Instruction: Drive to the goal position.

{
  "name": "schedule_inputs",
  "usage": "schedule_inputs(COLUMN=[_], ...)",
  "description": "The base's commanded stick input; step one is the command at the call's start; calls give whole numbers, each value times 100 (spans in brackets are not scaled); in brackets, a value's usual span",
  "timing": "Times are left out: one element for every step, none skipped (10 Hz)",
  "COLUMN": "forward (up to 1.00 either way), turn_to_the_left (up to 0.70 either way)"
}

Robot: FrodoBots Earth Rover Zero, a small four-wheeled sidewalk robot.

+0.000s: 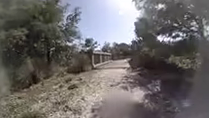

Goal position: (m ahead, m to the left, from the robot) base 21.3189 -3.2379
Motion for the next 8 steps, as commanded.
schedule_inputs(forward=[70,70,70,70,70,70,70,70], turn_to_the_left=[0,0,0,0,0,0,0,0])
